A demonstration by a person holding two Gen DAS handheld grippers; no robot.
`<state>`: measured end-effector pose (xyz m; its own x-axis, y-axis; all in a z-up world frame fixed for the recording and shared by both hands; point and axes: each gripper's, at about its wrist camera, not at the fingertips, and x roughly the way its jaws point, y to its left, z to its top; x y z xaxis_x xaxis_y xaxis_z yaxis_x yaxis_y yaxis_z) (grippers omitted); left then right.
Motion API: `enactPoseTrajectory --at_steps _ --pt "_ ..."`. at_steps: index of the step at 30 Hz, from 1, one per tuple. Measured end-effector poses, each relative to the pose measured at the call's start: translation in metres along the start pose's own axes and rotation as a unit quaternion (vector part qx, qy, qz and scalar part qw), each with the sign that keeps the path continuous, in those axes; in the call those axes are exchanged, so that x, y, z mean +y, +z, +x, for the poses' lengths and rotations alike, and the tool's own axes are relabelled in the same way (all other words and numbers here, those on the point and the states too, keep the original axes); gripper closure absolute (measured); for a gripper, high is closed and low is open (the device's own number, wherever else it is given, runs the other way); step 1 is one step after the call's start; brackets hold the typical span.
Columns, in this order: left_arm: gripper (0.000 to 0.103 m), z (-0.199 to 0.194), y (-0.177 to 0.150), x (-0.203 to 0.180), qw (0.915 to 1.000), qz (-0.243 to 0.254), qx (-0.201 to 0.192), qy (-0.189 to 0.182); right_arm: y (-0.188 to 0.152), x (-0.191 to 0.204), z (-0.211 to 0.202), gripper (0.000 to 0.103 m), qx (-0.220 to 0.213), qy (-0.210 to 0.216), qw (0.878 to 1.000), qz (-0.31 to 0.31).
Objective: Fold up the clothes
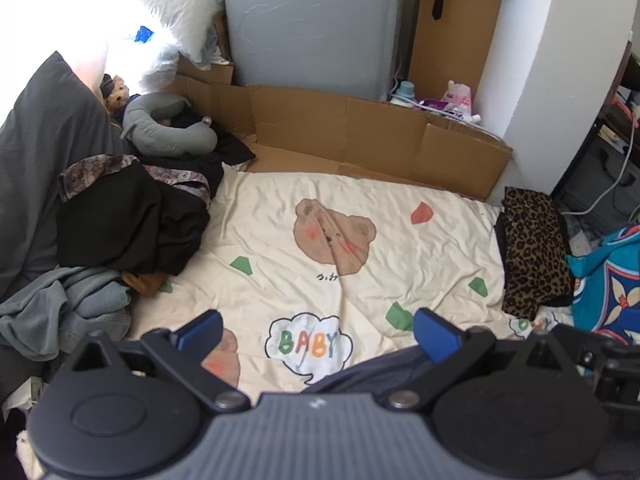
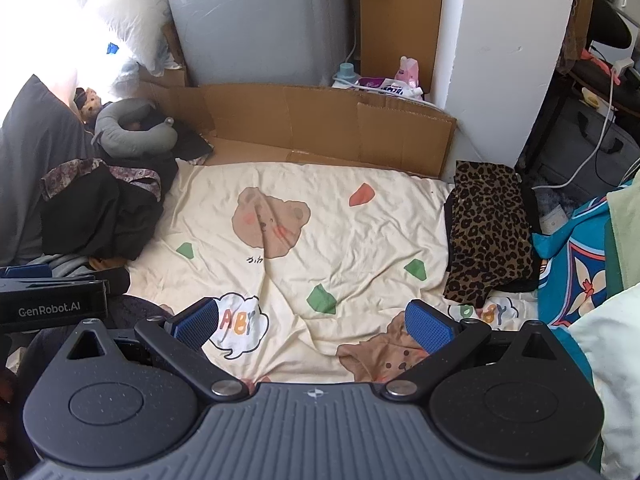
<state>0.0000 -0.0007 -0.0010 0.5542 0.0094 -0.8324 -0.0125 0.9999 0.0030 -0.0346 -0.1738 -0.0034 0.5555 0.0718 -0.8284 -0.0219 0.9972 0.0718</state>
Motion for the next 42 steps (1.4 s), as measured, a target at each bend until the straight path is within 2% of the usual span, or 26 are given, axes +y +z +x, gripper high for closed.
enactPoseTrajectory --at_steps 5,9,14,20,36,42 --pt "0.001 -0.001 -0.002 -0.001 0.9999 0.008 -0.002 -0.009 0.004 0.002 0.004 0.001 -0.005 -0.006 1.0 0.004" --pt "0.001 -0.003 -0.004 0.012 0.9999 0.01 -0.002 -0.008 -0.002 0.001 -0.003 0.001 -0.02 0.003 1.0 0.01" --pt "0.001 -0.001 -0.005 0.01 0.9998 0.02 -0.004 0.0 0.002 -0.001 0.0 0.001 -0.007 0.01 1.0 0.008" --pt "0.001 0.0 -0.003 0.018 0.9998 0.011 0.006 -0.014 0.0 0.0 -0.001 0.001 -0.004 0.014 1.0 0.008" --pt "0.001 -0.001 -0.004 0.013 0.9999 0.015 -0.001 -0.002 -0.002 0.001 0.0 0.001 -0.003 0.014 1.0 0.011" --pt "0.001 -0.001 -0.003 0.006 0.9994 0.031 -0.007 0.011 -0.003 -0.002 0.0 0.001 -0.007 0.018 1.0 0.02"
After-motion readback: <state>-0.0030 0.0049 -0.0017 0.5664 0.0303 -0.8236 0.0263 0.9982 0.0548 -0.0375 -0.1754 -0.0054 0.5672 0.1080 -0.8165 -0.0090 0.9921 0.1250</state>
